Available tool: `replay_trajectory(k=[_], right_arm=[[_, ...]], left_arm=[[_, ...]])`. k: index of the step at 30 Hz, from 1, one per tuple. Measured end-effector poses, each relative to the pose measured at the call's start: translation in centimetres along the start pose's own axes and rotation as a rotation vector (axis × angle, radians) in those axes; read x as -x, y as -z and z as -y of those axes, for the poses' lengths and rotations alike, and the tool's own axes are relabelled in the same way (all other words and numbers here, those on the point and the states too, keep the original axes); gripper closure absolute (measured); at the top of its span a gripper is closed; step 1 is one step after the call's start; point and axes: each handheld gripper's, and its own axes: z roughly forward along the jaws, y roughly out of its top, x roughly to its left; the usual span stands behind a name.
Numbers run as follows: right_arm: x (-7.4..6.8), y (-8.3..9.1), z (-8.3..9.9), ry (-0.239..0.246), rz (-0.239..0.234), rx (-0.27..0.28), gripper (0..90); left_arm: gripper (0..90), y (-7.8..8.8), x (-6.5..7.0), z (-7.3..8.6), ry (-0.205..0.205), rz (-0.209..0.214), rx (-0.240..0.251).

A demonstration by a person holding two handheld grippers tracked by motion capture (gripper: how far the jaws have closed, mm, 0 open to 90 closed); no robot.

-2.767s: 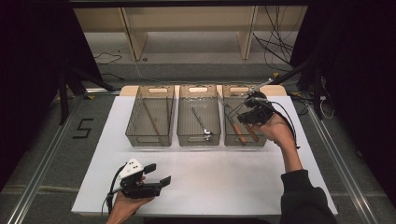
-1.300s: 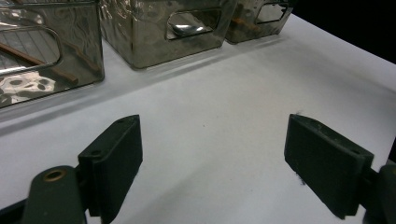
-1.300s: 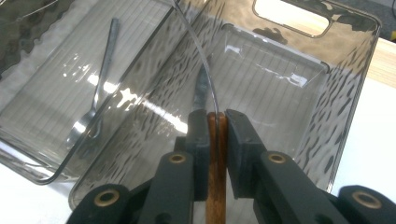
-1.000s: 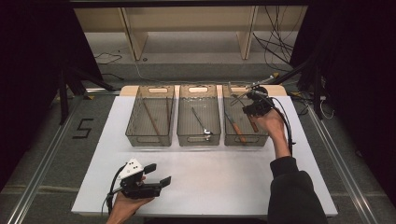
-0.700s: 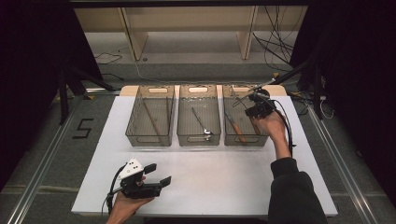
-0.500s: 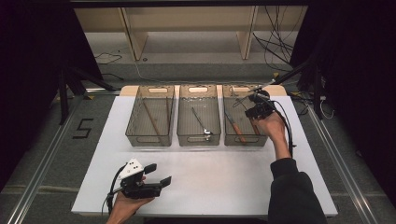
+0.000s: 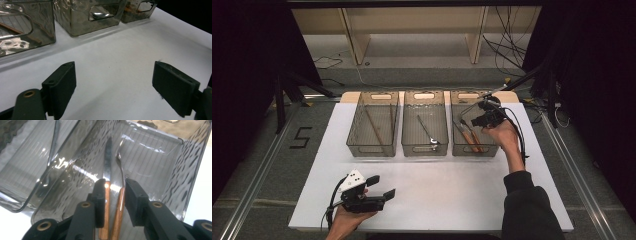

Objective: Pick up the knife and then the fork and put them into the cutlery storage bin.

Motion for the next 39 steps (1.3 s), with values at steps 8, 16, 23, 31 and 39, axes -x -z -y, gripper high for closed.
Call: replay_trajectory(k=[8, 16, 23, 31, 39], right_arm=[[-1.1, 1.5, 0.6, 0.030, -0.066, 0.051, 54.4], [-2.9, 3.3, 2.0, 0.066, -0.119, 0.116, 42.0], [-4.5, 4.7, 3.8, 0.087, -0.160, 0.189, 36.1], [-5.7, 5.7, 5.9, 0.097, -0.189, 0.250, 34.9], [-6.6, 6.4, 8.4, 0.121, -0.229, 0.291, 31.7]], left_arm=[[18.9, 0.0, 0.0, 0.0, 0.000, -0.001, -0.001], [18.9, -0.1, 0.0, 0.0, -0.001, 0.000, -0.004], [18.9, 0.0, 0.0, 0.0, -0.001, 0.000, -0.004], [18.9, -0.1, 0.0, 0.1, -0.005, 0.000, -0.008], [18.9, 0.0, 0.0, 0.0, -0.002, 0.000, -0.006]])
